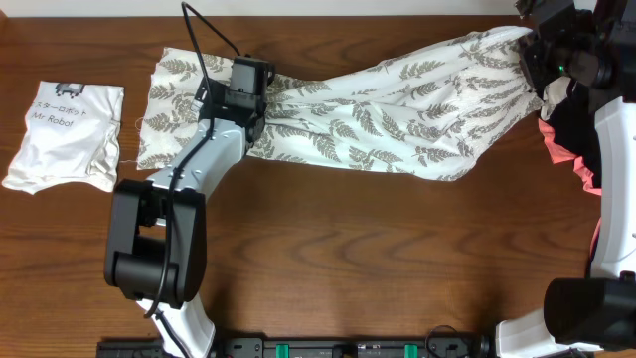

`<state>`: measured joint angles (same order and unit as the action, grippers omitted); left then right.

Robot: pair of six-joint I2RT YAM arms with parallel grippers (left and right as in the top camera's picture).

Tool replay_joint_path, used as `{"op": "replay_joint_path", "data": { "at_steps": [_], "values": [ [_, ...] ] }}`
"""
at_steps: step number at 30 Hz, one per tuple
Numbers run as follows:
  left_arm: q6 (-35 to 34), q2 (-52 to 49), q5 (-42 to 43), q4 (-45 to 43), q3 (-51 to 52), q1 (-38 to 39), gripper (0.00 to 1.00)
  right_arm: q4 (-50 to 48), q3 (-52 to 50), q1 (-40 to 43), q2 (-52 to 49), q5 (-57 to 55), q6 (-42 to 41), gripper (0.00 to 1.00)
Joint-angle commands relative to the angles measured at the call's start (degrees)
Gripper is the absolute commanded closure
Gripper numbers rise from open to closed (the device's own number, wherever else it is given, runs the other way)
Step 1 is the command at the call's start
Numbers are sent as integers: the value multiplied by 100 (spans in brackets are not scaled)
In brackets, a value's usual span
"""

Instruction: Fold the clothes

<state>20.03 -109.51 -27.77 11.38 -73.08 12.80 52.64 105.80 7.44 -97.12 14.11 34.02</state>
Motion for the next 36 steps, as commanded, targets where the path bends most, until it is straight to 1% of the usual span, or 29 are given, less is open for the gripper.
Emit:
{"op": "replay_joint_path", "data": {
  "at_steps": [1, 4, 5, 9, 13, 16, 20, 22, 24, 25, 27, 29, 31, 32, 33, 34, 36],
  "values": [
    [68, 22, 170, 234, 37, -181, 16, -37, 15, 42, 35, 26, -96, 99],
    [66, 22, 568, 466, 39, -304, 18, -42, 15, 42, 35, 26, -96, 99],
    [26, 22, 684, 522, 39, -350, 21, -42, 15, 42, 35, 26, -96, 99],
    [-177, 22, 964, 638, 39, -514, 21, -35, 15, 42, 35, 26, -96, 99],
    [-188, 22, 1128, 741, 44, -603, 22, -35, 15, 42, 35, 26, -96, 99],
    [-188, 22, 1416, 879, 52, -640, 23, -37, 15, 42, 35, 26, -96, 99],
    [-190, 20, 1711, 903, 87, -651, 31, -37, 15, 44, 35, 26, -96, 99],
    [-188, 17, 1711, 914, 90, -651, 33, -37, 15, 42, 35, 26, -96, 99],
    [-188, 17, 1709, 916, 94, -660, 38, -37, 15, 42, 35, 26, -96, 99],
    [-188, 17, 1709, 916, 98, -662, 44, -35, 15, 42, 35, 26, -96, 99],
    [-188, 17, 1709, 922, 103, -662, 59, -35, 15, 46, 35, 26, -96, 99],
    [-188, 17, 1709, 918, 122, -662, 69, -35, 15, 48, 35, 26, -96, 99],
    [-188, 17, 1709, 918, 142, -664, 75, -35, 15, 48, 35, 26, -96, 99],
    [-188, 17, 1709, 914, 151, -669, 79, -35, 15, 48, 35, 26, -96, 99],
    [-186, 17, 1705, 907, 151, -669, 81, -37, 15, 48, 35, 26, -96, 99],
    [-186, 24, 1676, 863, 149, -669, 93, -39, 15, 48, 35, 24, -96, 99],
    [-186, 101, 1615, 800, 129, -667, 94, -52, 15, 48, 35, 24, -96, 99]
  ]
}}
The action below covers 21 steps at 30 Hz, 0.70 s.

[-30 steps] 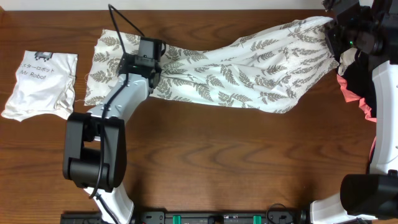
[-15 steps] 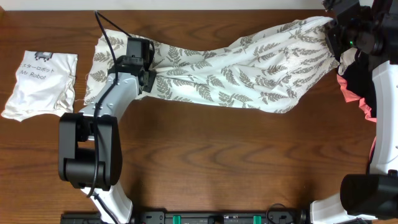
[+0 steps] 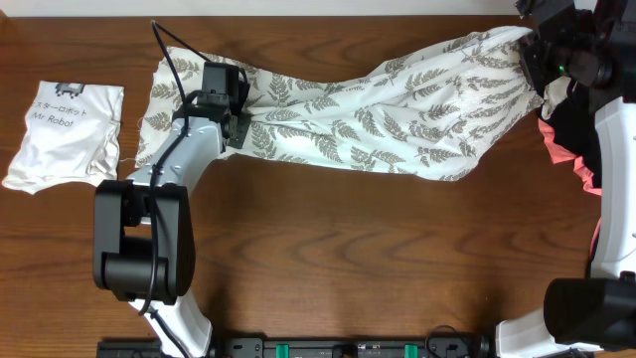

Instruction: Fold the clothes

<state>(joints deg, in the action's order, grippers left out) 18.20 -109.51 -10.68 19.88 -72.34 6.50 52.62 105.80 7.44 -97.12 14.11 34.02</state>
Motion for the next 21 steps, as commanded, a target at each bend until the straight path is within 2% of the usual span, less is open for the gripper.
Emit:
{"op": "replay_joint_path", "data": {
  "at_steps": [1, 10, 14, 21],
  "values": [
    [-7, 190, -90, -63, 22, -37, 94, -57, 15, 48, 35, 24, -96, 99],
    [195, 1482, -90, -761, -76, -166, 94, 7, 15, 46, 35, -125, -101, 99],
    [575, 2079, -96, -807, -76, -304, 94, 13, 50, 42, 37, -125, -168, 99],
    [573, 3093, -219, -802, -76, -531, 94, 527, 525, 42, 37, -160, -476, 99]
  ]
}}
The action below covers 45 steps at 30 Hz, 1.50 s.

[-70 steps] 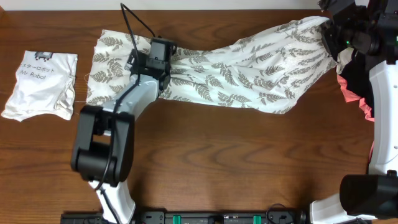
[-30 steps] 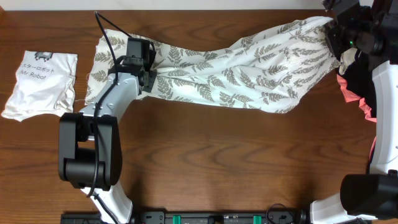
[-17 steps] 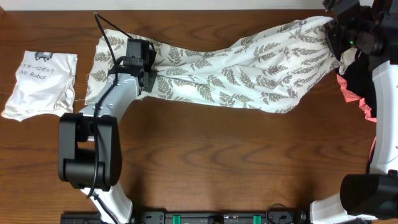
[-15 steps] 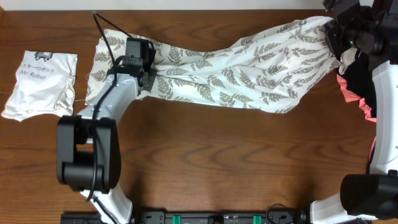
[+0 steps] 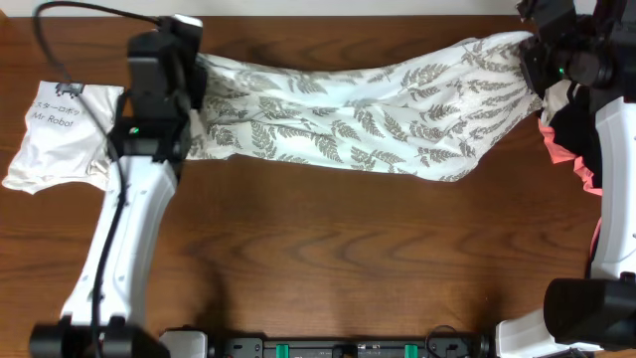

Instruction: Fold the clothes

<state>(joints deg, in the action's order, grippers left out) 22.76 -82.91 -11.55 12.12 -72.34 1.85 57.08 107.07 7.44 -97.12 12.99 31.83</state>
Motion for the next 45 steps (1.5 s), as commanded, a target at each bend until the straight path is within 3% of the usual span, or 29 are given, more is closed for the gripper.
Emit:
{"op": "replay_joint_path", "data": {
  "at_steps": [1, 17, 31, 45],
  "values": [
    [116, 579, -129, -26, -76, -66, 94, 170, 511, 42, 37, -114, -361, 99],
    [111, 2479, -129, -4, -76, -66, 94, 1904, 2516, 42, 149, -273, -1025, 99],
    [-398, 3453, -127, 223, -321, -66, 94, 2039, 2535, 42, 1102, -721, -1823, 99],
    [-608, 3589, -101, 1773, -1836, -63, 94, 2463, 2535, 42, 1696, -719, -2337, 99]
  ]
}}
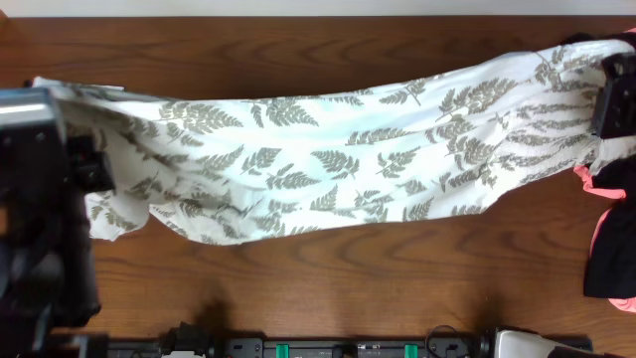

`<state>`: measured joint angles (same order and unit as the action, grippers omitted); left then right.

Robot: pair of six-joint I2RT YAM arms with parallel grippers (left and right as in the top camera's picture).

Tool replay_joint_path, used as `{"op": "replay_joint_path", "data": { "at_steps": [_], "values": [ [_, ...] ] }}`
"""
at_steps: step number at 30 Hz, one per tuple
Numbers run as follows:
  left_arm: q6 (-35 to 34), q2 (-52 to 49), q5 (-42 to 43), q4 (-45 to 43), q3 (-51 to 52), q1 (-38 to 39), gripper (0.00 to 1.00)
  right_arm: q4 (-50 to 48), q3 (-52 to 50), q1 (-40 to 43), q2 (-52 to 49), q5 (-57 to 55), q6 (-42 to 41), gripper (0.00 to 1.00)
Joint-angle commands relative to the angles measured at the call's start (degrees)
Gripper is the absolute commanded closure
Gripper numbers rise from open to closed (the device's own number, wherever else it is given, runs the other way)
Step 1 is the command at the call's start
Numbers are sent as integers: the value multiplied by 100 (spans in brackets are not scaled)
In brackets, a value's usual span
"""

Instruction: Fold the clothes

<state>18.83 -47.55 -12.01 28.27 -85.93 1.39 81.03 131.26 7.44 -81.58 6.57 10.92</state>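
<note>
A white cloth with a grey fern print (328,169) hangs stretched across the whole width of the table, lifted at both ends. My left gripper (84,164) is raised close to the camera at the far left, shut on the cloth's left end, with its fingers mostly hidden by the fabric and the arm. At the far right my right gripper (608,104) is shut on the other end. The cloth sags along its lower edge near the left.
A pink and black garment (608,234) lies heaped at the right edge. The brown wooden table (348,288) shows in front of the cloth. My raised left arm covers the left part of the table.
My left gripper has moved further left and much higher with the cloth's end. The right gripper has shifted down and right. The cloth is now spread wide and taut. The folded white shirt is hidden.
First my left gripper was on the bunched cloth left of centre, while the right held the far right end. At each later moment the left gripper stood further left with the fabric. Now the cloth is stretched out between both raised grippers.
</note>
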Motion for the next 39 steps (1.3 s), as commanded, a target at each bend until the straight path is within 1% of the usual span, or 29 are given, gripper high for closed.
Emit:
{"op": "replay_joint_path", "data": {
  "at_steps": [1, 9, 13, 18, 26, 32, 39],
  "values": [
    [-254, 52, -50, 260, -590, -17, 94, 114, 116, 42, 153, -79, -310, 99],
    [-424, 52, -35, 1069, -1303, -17, 94, 557, 116, 42, 304, -76, -638, 99],
    [-546, 52, 50, 1228, -1556, -20, 94, 643, 116, 42, 442, -81, -710, 99],
    [-671, 52, 450, 1528, -1832, -20, 94, 748, 116, 42, 699, -79, -833, 99],
    [-1062, 52, 457, 1845, -2135, -20, 94, 1071, 116, 42, 975, -83, -933, 99],
    [-1062, -63, 455, 2079, -2107, -20, 94, 1626, 109, 42, 850, -417, -1069, 99],
    [-1060, -702, 452, 2271, -2107, -20, 94, 1624, 28, 42, 514, -509, -1113, 99]
  ]
}}
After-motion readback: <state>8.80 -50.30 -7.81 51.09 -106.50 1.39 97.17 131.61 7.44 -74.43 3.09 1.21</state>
